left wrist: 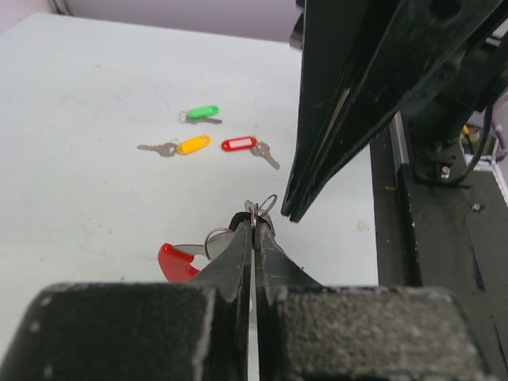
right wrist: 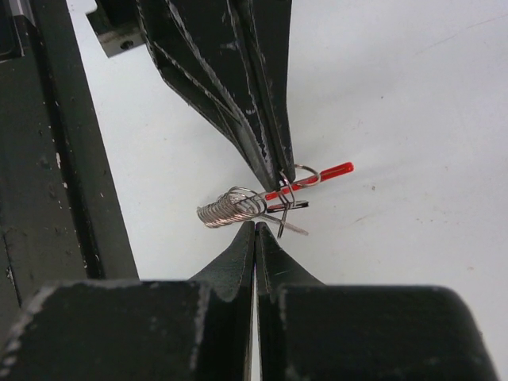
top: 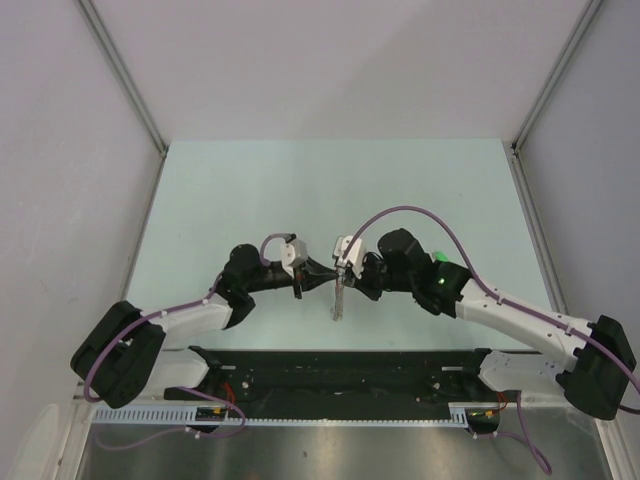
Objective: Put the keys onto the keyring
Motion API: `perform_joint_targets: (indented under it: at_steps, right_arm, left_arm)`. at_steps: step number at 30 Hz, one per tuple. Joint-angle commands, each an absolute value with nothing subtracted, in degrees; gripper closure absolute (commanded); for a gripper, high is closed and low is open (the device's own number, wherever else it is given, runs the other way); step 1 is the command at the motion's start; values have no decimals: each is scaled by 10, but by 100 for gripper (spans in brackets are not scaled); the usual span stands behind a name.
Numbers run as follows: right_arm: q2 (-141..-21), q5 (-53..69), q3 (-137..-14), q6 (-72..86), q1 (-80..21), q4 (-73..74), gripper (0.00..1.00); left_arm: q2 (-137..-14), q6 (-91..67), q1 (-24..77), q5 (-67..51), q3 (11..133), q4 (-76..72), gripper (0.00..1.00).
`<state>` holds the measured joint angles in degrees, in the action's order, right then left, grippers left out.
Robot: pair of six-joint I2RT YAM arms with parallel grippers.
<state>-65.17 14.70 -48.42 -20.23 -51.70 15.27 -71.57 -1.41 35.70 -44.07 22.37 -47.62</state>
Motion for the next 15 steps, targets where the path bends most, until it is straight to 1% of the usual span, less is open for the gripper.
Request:
perform_joint_targets:
  at_steps: [1,5,6,7,9,10,15]
  right_arm:
    - [-657,136,-509,-204,-519,149,100]
    - [-634,141,-506,-175,-503,135,99]
    - [-626,153,-502,-166,-497,121,96]
    - [-617,162,-498,-157,-489,112,86]
    - [-585,196,-479,-122,-463,77,73]
    - [-573,206,-469,-109,-454,61,62]
    - [-530,259,-400,-32,-417,-75,43]
  left_arm:
    - [-705,-56,351,-439,216,-566,100]
    - [-708,-76,351,-428,199,-621,100]
    - [-708,-80,351,-418,191,-644,100]
    - [-709,-88,351,-412,187,-657,100]
    - [-712,-98,351,-396,176,-682,100]
    - [-714,-113,351,-389,171,-719,100]
    - [-728,-173,351,-354,149,-812,100]
